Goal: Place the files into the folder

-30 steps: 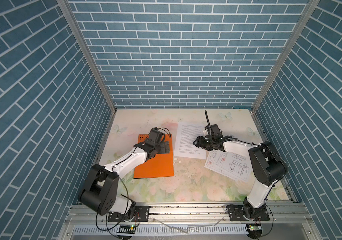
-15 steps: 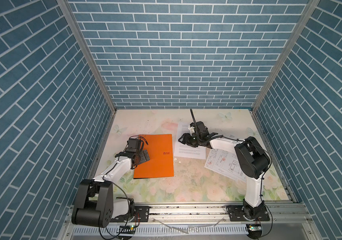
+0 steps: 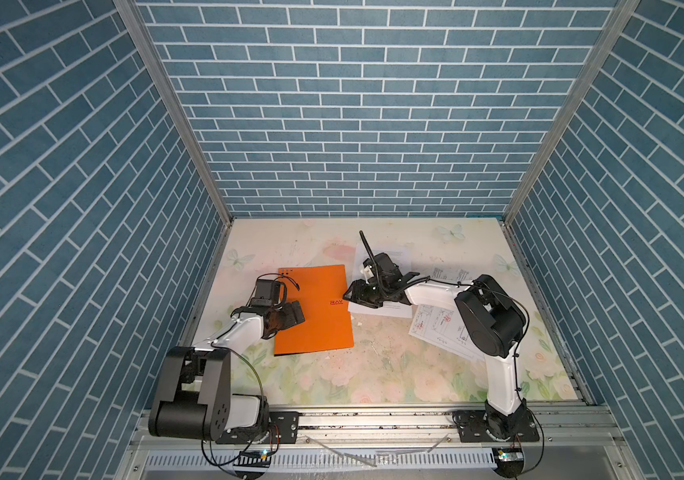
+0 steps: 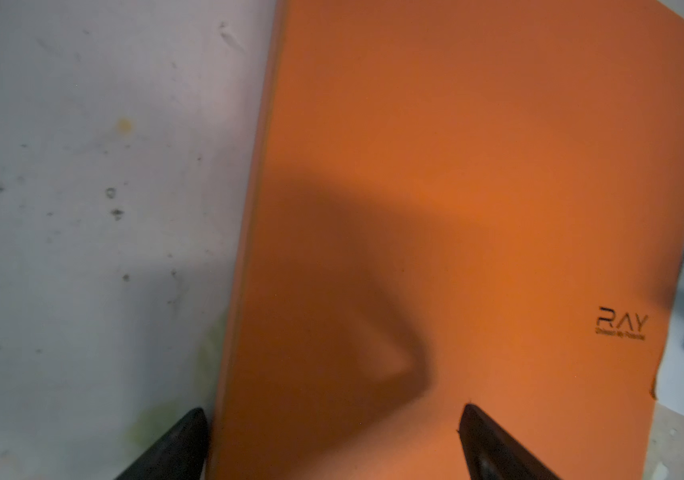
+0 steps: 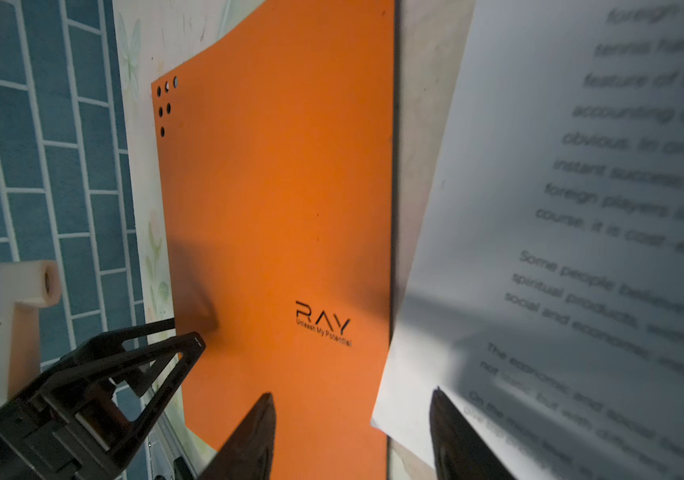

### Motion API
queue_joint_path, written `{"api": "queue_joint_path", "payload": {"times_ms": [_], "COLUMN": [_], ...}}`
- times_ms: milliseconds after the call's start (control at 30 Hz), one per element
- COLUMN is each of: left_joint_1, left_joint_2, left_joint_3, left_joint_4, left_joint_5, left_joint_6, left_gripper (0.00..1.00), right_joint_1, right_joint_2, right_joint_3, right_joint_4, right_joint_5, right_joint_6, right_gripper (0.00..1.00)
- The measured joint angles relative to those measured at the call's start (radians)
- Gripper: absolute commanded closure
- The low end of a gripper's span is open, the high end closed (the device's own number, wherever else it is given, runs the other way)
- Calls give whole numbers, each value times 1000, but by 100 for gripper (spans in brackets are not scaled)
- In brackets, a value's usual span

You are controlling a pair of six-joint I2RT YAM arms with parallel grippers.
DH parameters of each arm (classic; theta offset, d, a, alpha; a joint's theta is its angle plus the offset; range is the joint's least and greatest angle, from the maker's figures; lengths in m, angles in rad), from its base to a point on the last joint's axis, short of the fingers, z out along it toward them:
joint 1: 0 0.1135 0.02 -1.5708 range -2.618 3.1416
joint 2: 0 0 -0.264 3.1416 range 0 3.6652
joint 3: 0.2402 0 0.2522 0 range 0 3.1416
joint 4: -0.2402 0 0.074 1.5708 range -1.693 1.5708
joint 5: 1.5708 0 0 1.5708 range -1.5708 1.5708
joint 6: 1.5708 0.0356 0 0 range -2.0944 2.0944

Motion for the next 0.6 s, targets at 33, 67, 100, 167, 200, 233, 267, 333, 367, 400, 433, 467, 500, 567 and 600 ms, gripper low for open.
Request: {"api": "queue_joint_path", "payload": {"times_ms": [33, 67, 100, 167, 200, 233, 267, 333, 367, 400, 433, 467, 500, 567, 600], "left_joint_1": [0, 0, -2, -5, -7, -9, -10, -12, -13, -14, -16, -18, -21, -24, -25], "left_joint_2": [0, 0, 0, 0, 0, 0, 0, 0, 0, 0, 0, 1, 2, 10, 13], "left_joint_3": [0, 0, -2, -6, -8, -8, -9, -12, -14, -15, -17, -19, -20, -21, -21], "left_joint_4": [6, 11, 16, 30, 34, 38, 41, 47, 52, 57, 64, 69, 75, 90, 96], "left_joint_5": [16, 31, 42, 63, 67, 74, 78, 86, 89, 92, 95, 98, 101, 107, 109], "left_joint_6": [0, 0, 0, 0, 0, -1, -1, -3, -4, -5, -7, -10, -11, -17, -20], "left_gripper": [7, 7, 7, 7, 7, 7, 7, 8, 8, 8, 9, 10, 11, 13, 13], "right_joint_1": [1, 1, 1, 1, 1, 1, 0, -3, -5, -6, -9, -14, -21, -43, -53], "right_joint_2": [0, 0, 0, 0, 0, 0, -2, -6, -10, -15, -23, -34, -44, -71, -81], "right_joint_3": [-1, -3, -6, -19, -25, -33, -34, -38, -42, -47, -57, -71, -84, -118, -131], "right_joint_4": [-1, 0, 0, 1, -2, -2, -5, -11, -16, -19, -22, -23, -24, -26, -28], "right_joint_5": [-1, -1, -2, -2, -1, -2, 1, 11, 18, 23, 30, 37, 41, 53, 56], "right_joint_6": [0, 0, 0, 0, 0, -2, -3, -10, -12, -13, -13, -13, -16, -21, -25], "right_gripper": [42, 42, 42, 42, 42, 41, 41, 42, 41, 42, 42, 41, 41, 41, 41]}}
